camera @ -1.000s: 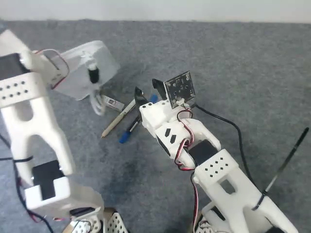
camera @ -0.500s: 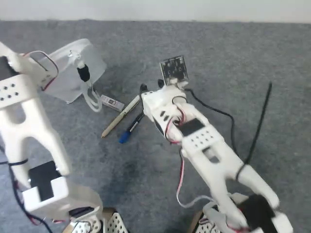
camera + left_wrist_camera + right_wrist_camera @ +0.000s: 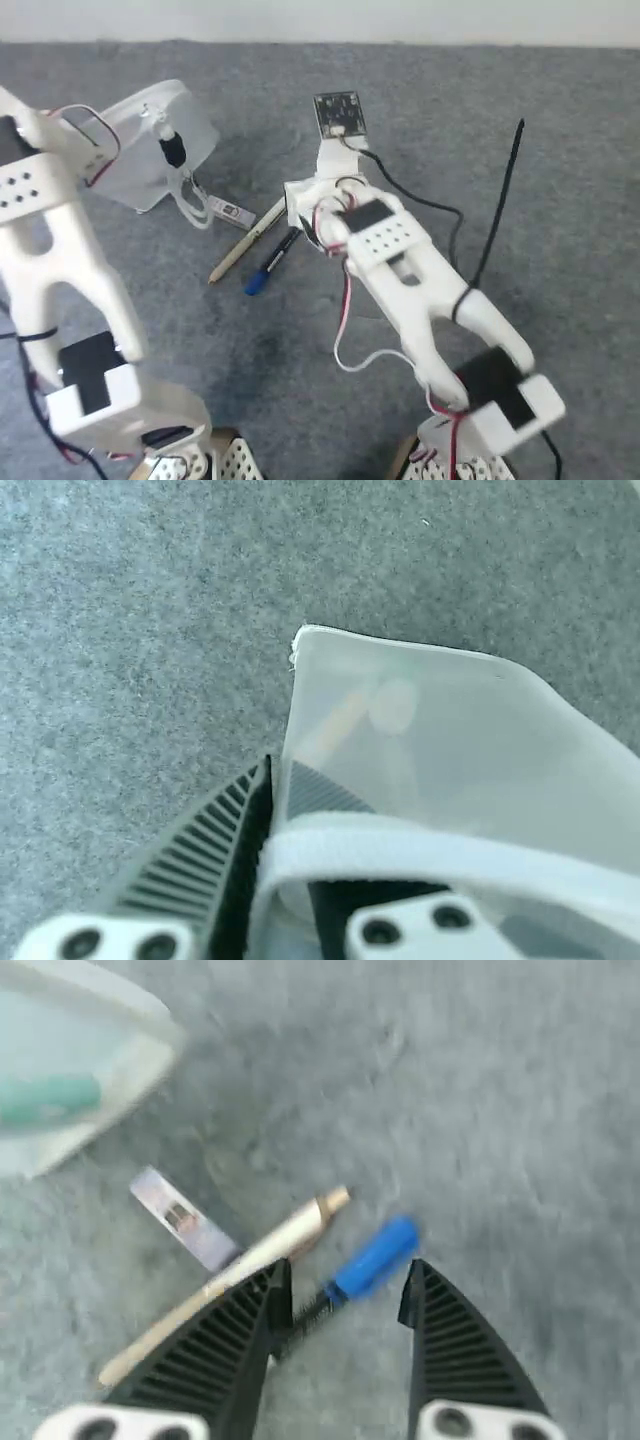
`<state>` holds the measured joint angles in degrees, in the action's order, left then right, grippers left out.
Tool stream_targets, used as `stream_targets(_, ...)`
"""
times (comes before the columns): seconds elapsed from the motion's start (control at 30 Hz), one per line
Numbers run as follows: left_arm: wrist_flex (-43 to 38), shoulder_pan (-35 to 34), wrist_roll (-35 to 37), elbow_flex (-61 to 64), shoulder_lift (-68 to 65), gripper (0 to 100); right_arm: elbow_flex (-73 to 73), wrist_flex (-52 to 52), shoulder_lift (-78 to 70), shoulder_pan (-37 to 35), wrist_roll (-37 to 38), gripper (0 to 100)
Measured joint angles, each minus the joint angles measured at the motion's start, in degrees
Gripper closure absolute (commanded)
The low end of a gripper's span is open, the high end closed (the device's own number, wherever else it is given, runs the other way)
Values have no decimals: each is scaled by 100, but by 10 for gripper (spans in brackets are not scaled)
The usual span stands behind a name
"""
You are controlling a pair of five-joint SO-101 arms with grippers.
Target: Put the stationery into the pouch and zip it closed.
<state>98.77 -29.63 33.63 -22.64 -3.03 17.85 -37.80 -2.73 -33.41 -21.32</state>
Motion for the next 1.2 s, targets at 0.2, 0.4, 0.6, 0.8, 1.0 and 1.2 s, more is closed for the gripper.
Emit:
stream_targets(0.2,0,0,0,0,0,990,-985,-677,-1011,0,-211,835)
stream_targets(0.4,0,0,0,0,0,990,-1697,-1090,-1723,0,-211,835)
stream_targets(0.6,0,0,0,0,0,990,-2295,-1451,-2259,0,-211,835)
stream_targets(0.8,0,0,0,0,0,990,-2664,-1591,-2699,0,-211,836)
stream_targets(1.0,0,0,0,0,0,990,-2752,-1591,-2910,0,-211,836)
stream_targets(1.2,0,0,0,0,0,990,-2804,-1582,-3051,-18,-229,836)
